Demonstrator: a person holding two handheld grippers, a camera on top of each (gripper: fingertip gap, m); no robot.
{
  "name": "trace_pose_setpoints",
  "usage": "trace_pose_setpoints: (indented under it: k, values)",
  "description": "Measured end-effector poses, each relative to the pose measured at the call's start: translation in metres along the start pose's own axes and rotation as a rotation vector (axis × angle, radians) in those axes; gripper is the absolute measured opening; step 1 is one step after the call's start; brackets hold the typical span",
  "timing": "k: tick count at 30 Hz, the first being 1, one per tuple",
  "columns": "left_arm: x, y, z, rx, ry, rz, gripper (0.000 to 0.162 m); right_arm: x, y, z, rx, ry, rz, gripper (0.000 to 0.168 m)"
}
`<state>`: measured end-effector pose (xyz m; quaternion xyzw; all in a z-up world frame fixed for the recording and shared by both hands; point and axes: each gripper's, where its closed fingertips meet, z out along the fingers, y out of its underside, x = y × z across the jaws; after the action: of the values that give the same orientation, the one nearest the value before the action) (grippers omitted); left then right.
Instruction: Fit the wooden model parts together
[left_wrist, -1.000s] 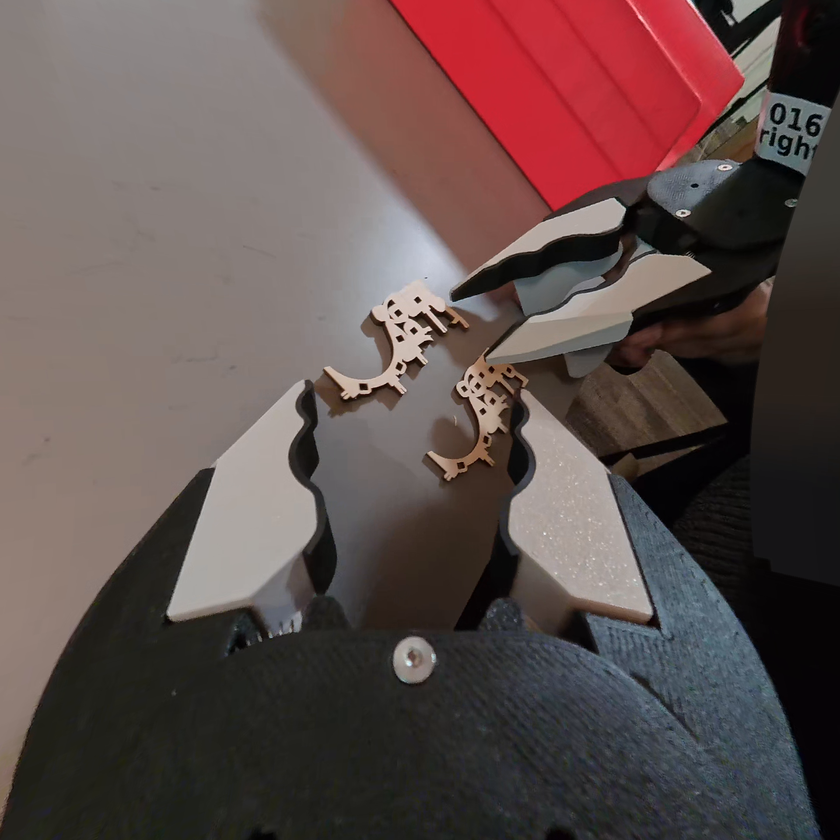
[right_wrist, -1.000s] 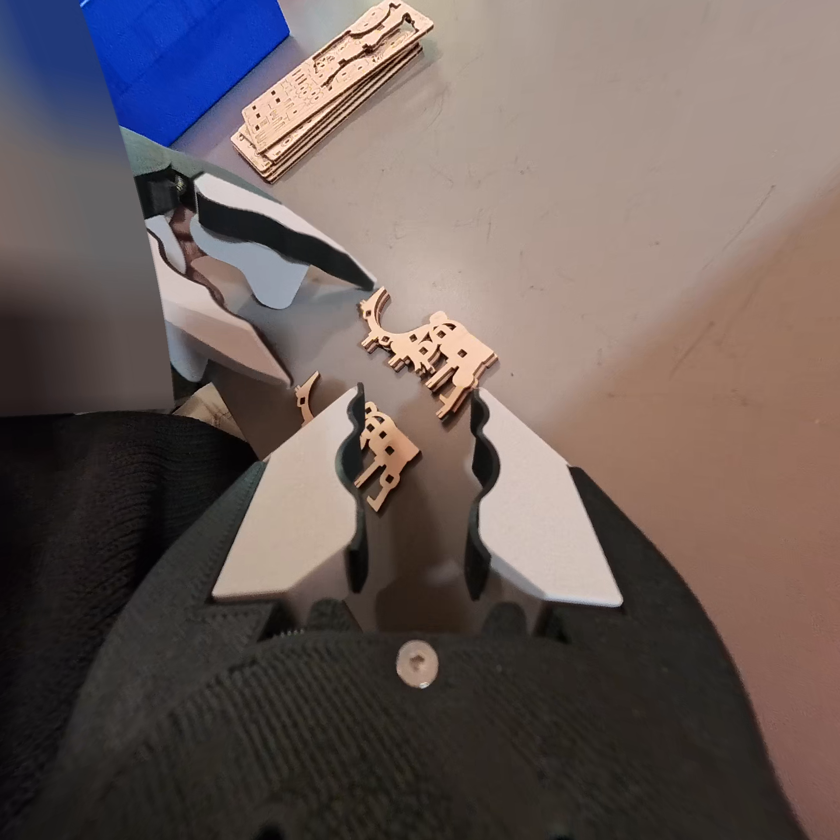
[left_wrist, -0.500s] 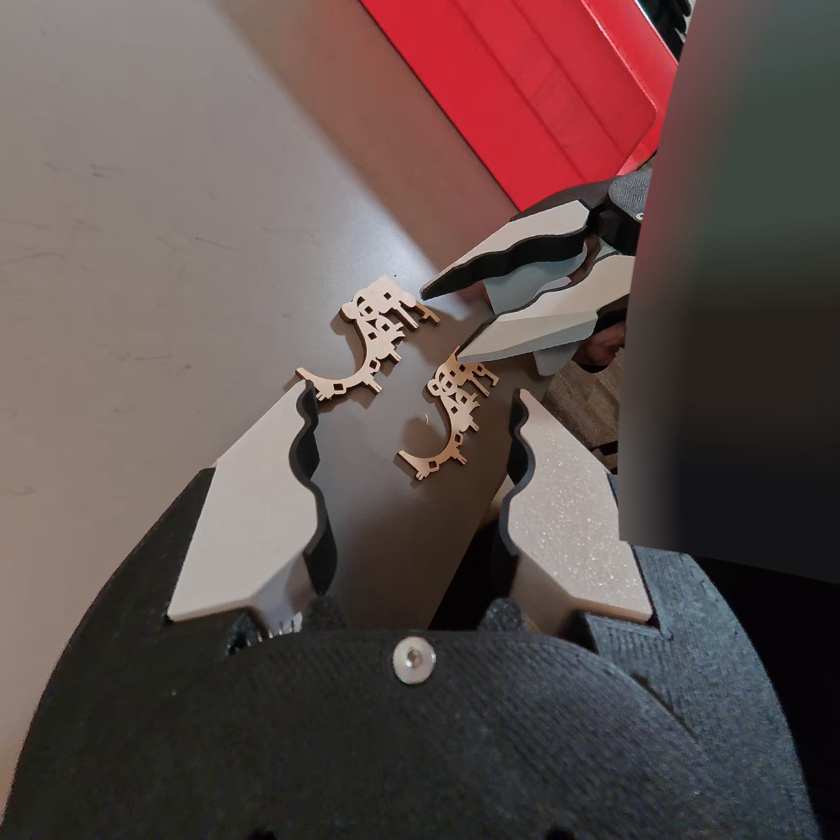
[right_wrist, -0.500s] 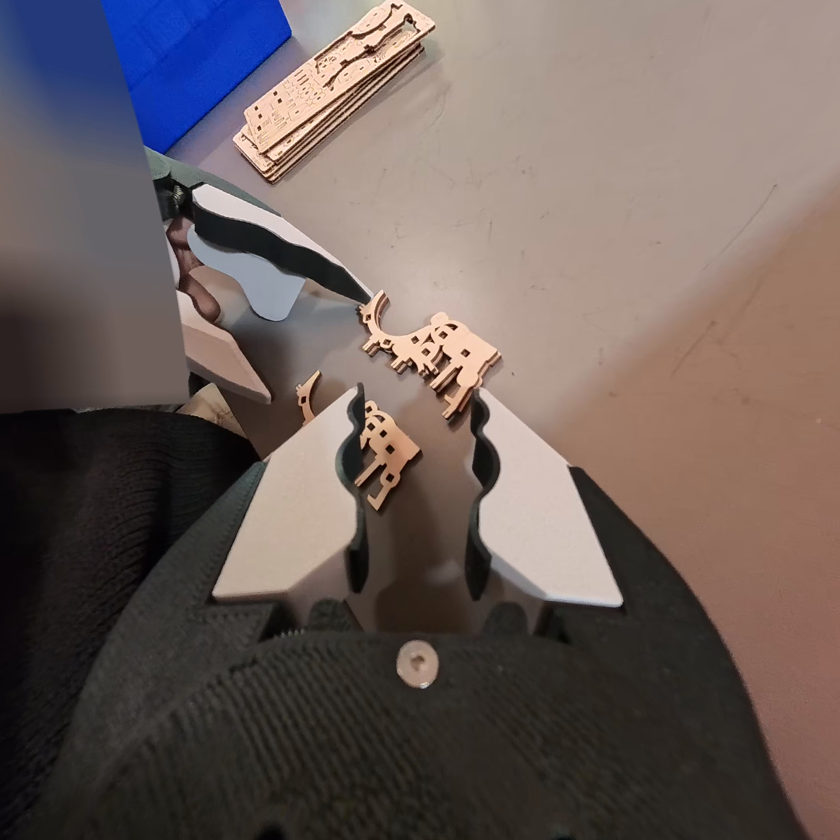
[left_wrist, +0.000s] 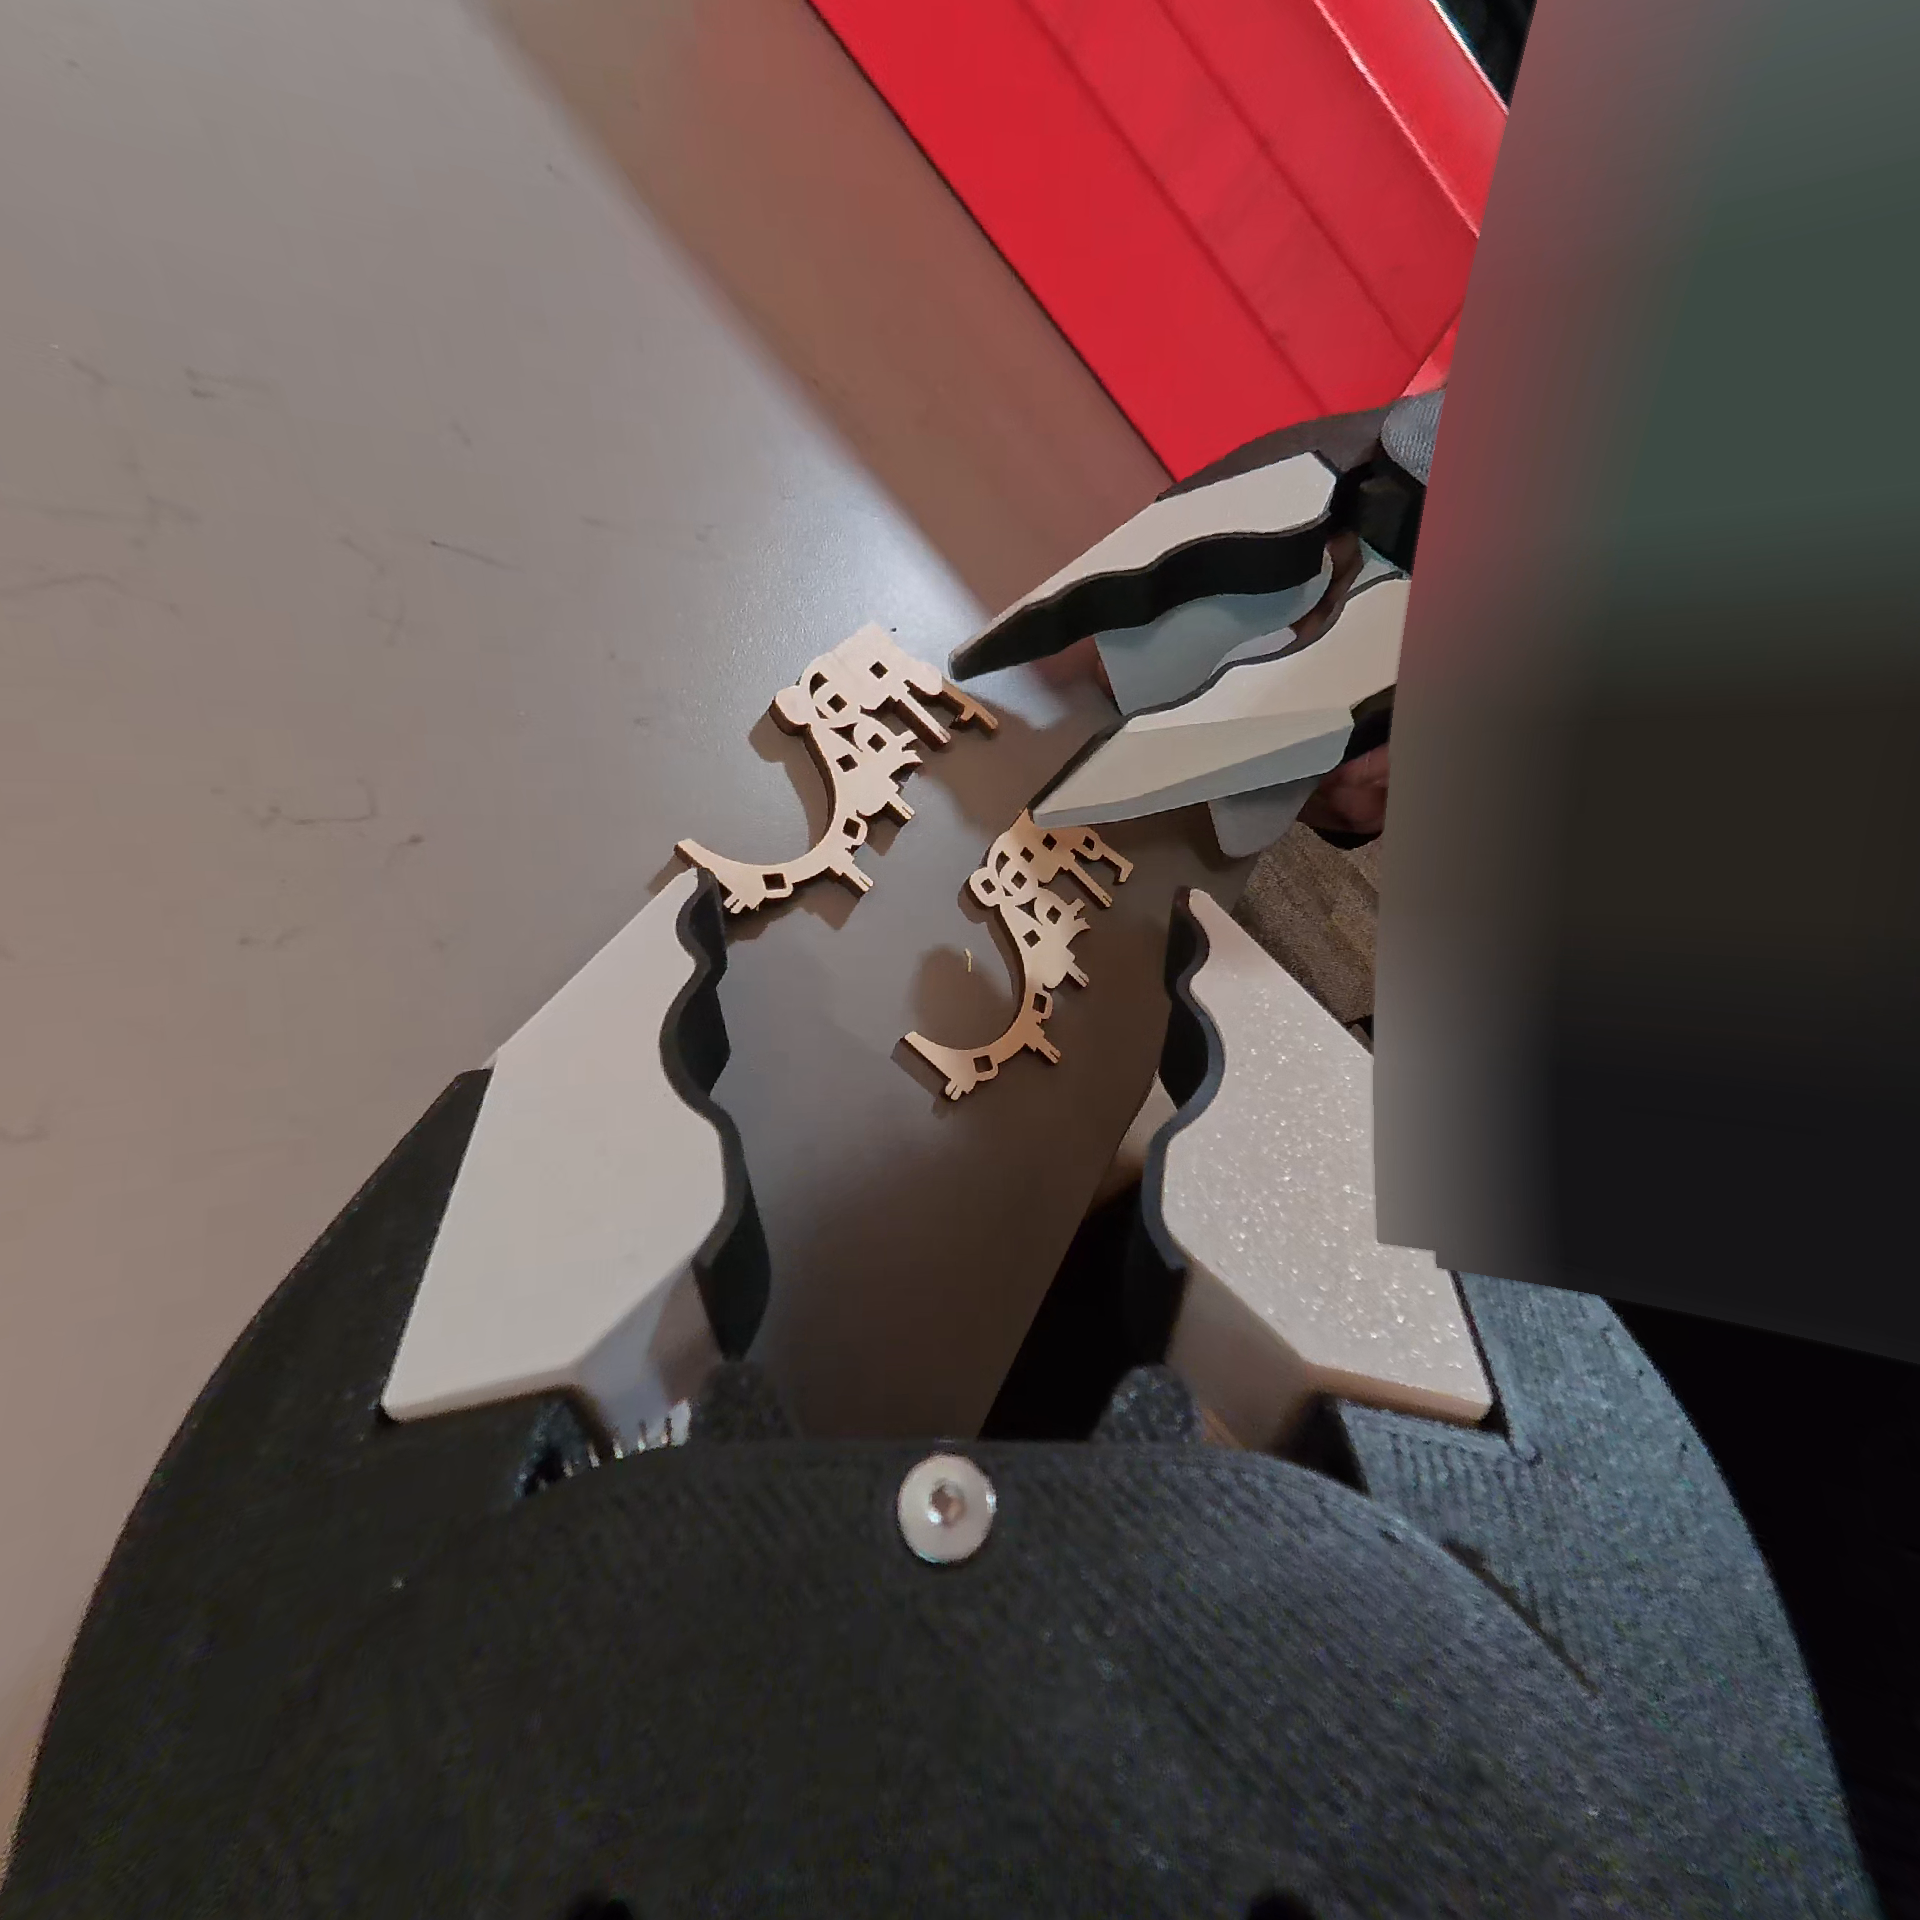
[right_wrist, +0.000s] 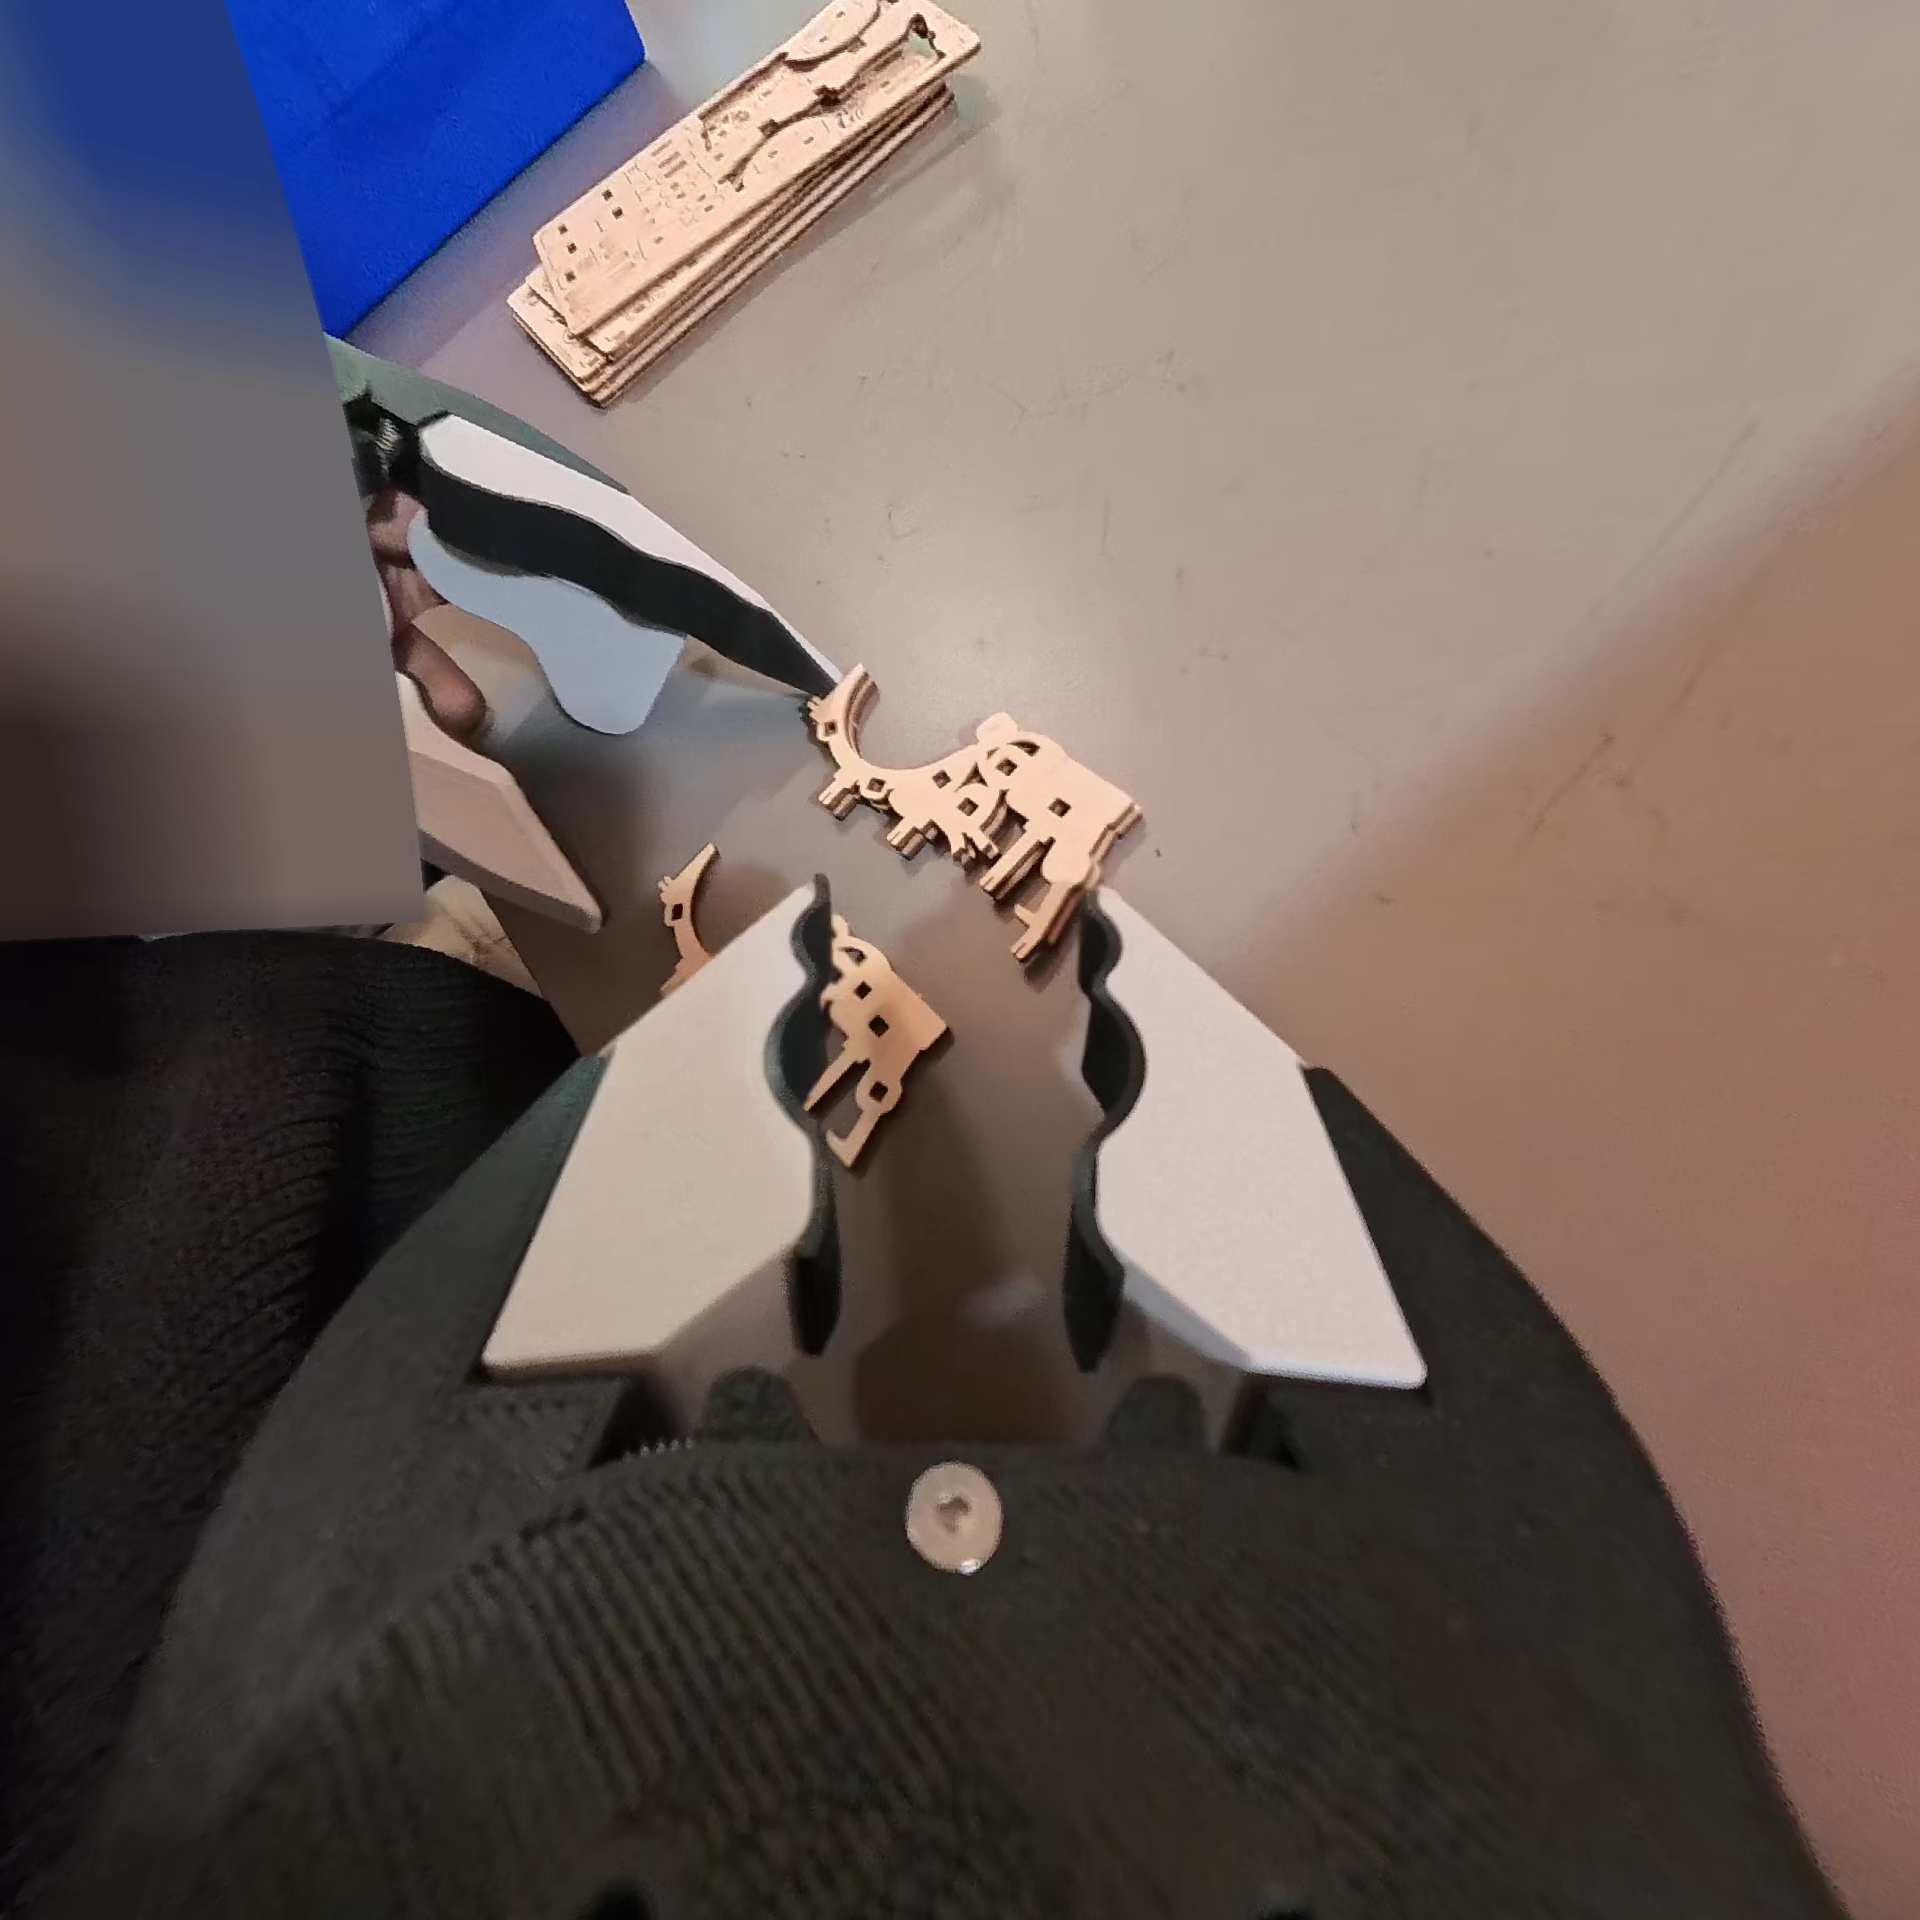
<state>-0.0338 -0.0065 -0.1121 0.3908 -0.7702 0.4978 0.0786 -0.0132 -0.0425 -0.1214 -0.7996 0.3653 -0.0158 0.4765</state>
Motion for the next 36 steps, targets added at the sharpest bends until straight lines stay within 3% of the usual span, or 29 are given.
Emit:
trace_pose_setpoints:
  k: [11, 16, 36]
  values:
    - [0.0, 0.0, 0.001, 0.002, 0.006, 0.0, 0.084, -0.009, -0.005, 0.001, -0.07, 0.099, -0.059, 0.078]
    - [0.0, 0.001, 0.0, -0.005, 0.001, 0.008, 0.083, -0.007, 0.002, 0.008, -0.114, 0.152, -0.078, 0.077]
    - [0.002, 0.001, 0.0, -0.004, 0.017, 0.001, 0.083, -0.01, 0.003, 0.011, -0.097, 0.105, -0.056, 0.075]
